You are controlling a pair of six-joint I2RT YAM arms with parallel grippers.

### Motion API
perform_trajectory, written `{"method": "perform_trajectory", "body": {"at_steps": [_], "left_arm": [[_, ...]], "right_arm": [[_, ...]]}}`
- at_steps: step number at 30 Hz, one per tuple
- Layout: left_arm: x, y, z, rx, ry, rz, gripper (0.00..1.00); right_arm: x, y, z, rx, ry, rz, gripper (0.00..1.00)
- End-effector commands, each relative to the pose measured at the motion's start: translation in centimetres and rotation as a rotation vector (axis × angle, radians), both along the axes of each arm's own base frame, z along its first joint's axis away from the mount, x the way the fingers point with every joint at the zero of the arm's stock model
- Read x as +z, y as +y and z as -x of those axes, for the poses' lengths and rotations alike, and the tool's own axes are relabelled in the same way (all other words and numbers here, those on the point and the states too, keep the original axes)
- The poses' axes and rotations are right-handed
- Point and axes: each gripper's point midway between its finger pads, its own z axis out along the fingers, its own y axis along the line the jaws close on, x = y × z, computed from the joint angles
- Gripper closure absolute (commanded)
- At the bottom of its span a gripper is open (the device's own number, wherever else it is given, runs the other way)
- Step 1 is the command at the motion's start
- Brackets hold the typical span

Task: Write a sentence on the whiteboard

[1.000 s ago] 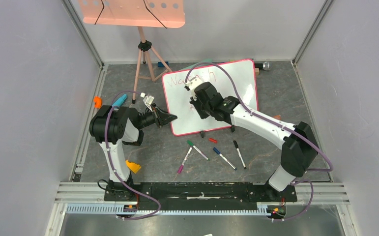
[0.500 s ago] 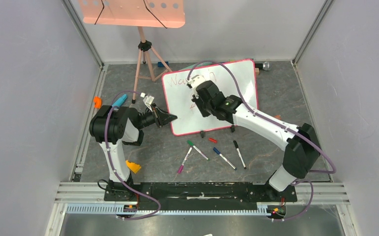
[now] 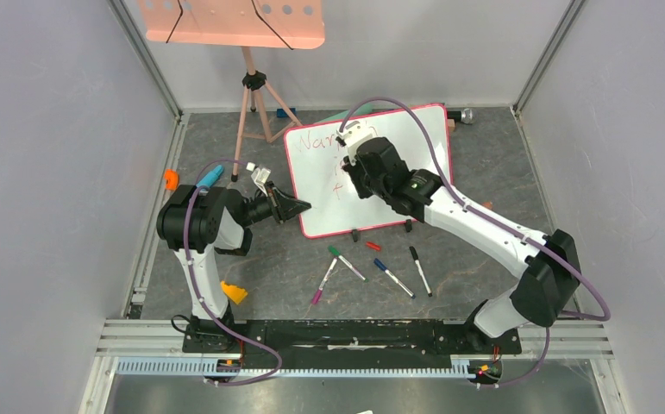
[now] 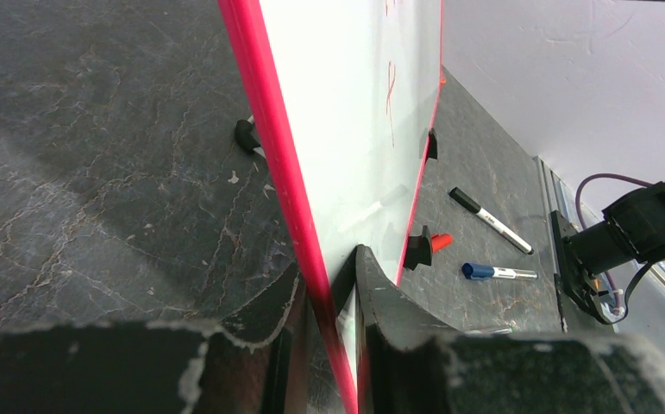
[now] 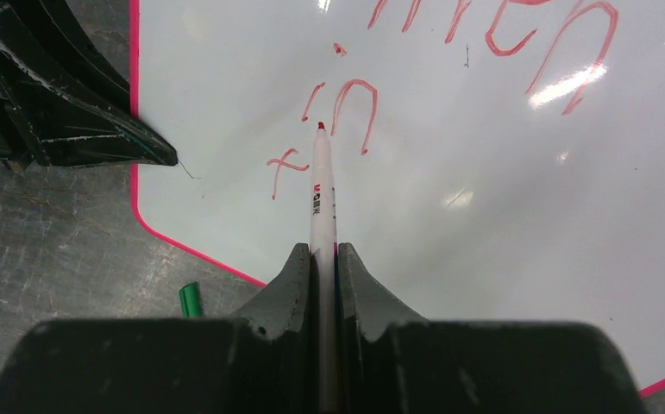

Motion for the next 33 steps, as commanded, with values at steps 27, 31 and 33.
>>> {"method": "perform_trajectory", "body": {"at_steps": [27,31,33], "left_arm": [[-0.3,1.9,-3.3,0.171,-0.110,-0.053,0.93],[-0.3,1.9,-3.3,0.172,-0.109,-0.053,0.93],[-0.3,1.9,-3.3,0.172,-0.108,-0.052,0.93]], "right_arm": [[-0.7,-0.2,0.0,0.001,0.002,0.016,1.00],[-0.7,-0.2,0.0,-0.003,0.004,0.017,1.00],[-0.9,-0.3,0.1,-0.005,0.009,0.017,1.00]]}}
